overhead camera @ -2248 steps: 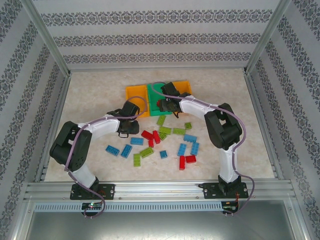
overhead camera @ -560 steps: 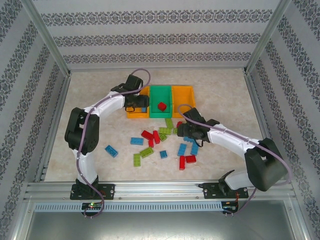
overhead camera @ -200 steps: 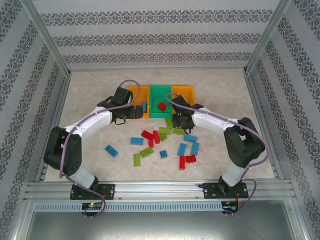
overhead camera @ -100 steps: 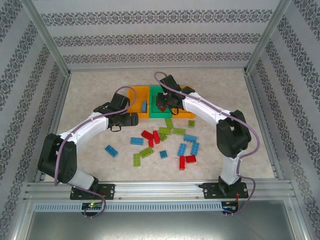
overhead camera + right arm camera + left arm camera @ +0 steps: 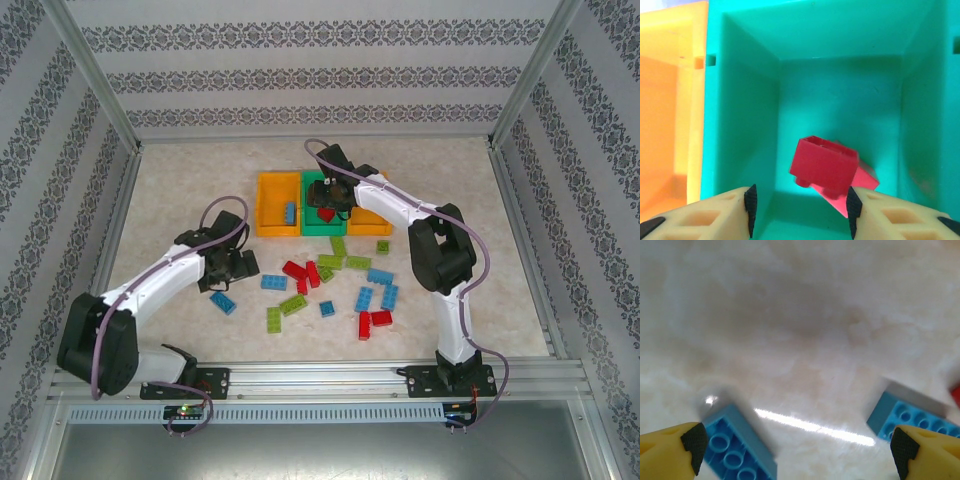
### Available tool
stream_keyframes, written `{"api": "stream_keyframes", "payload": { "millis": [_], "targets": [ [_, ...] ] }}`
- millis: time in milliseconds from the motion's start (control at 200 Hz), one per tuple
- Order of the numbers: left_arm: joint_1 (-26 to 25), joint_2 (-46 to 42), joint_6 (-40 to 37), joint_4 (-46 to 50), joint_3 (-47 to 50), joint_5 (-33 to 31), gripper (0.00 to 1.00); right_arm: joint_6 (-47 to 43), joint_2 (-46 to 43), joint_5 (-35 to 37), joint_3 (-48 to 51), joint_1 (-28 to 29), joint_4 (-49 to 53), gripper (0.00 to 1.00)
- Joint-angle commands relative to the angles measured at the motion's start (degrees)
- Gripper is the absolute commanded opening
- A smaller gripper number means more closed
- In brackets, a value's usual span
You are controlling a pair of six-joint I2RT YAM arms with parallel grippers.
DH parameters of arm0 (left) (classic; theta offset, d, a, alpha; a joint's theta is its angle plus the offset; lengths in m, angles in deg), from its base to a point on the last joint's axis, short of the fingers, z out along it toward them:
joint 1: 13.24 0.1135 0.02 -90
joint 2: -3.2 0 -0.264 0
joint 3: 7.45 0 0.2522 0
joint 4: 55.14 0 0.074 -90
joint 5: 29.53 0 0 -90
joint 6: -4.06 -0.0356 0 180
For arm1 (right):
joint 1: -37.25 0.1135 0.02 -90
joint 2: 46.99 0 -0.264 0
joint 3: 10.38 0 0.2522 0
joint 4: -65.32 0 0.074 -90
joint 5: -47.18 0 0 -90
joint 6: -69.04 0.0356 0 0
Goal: Sort the legos into containers by color
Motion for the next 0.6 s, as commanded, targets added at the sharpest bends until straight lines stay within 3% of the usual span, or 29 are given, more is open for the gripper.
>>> {"api": "stream_keyframes", "payload": {
  "millis": [0, 235, 594],
  "targets": [
    [-0.3, -3.1, 7.2, 4.3, 2.8, 0.3, 0.96, -0.5, 0.7, -2.8, -1.4, -0.3, -1.3, 0.57],
    [-0.3, -2.5, 12.7, 2.1, 6.7, 4.5, 0.95, -2.5, -1.3, -4.4, -1.3, 0.8, -2.4, 0.66],
    [-0.4, -1.4, 14.9, 0.1, 9.1, 3.2, 0.89, -2.5, -7.5, -3.3, 5.1, 0.0, -5.1, 0.74]
  ]
}}
